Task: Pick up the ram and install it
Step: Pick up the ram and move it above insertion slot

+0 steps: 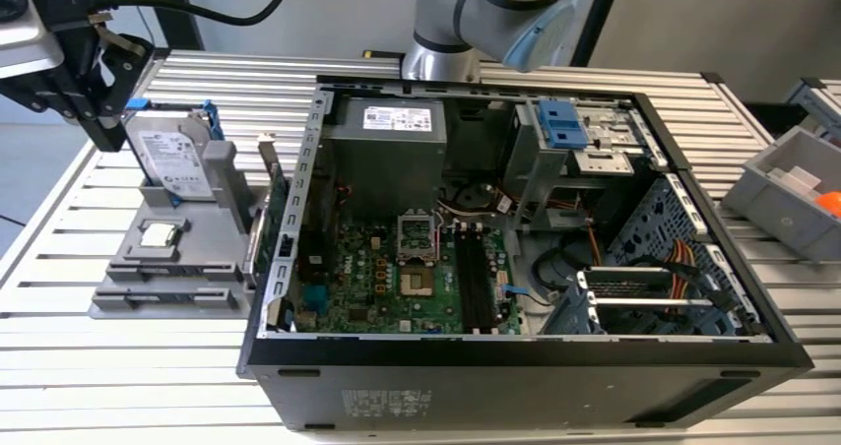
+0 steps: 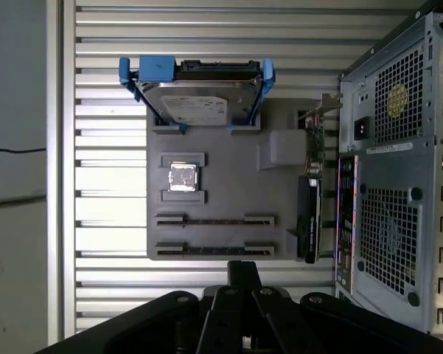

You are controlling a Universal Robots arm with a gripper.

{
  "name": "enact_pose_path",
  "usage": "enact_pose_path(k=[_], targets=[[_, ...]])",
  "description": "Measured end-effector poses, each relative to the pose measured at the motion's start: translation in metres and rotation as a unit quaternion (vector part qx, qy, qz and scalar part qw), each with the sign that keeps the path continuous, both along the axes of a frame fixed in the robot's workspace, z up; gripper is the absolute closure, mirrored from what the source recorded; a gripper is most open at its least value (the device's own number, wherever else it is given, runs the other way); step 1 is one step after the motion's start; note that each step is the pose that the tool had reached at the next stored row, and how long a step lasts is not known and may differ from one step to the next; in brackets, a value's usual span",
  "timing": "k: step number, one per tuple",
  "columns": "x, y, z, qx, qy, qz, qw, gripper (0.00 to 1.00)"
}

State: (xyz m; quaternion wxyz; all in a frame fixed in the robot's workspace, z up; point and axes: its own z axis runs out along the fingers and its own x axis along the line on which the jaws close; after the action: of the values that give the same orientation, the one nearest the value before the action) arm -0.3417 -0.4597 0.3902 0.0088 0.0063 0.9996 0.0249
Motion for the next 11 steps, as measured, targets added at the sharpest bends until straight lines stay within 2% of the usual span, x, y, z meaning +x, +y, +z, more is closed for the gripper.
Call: enact_pose_path(k=[4,11], targets=[[0.0,0.0,0.0,0.0,0.0,0.004,0.99999,1.0],[0.0,0.0,0.0,0.0,0.0,0.027,0.99963,1.0]])
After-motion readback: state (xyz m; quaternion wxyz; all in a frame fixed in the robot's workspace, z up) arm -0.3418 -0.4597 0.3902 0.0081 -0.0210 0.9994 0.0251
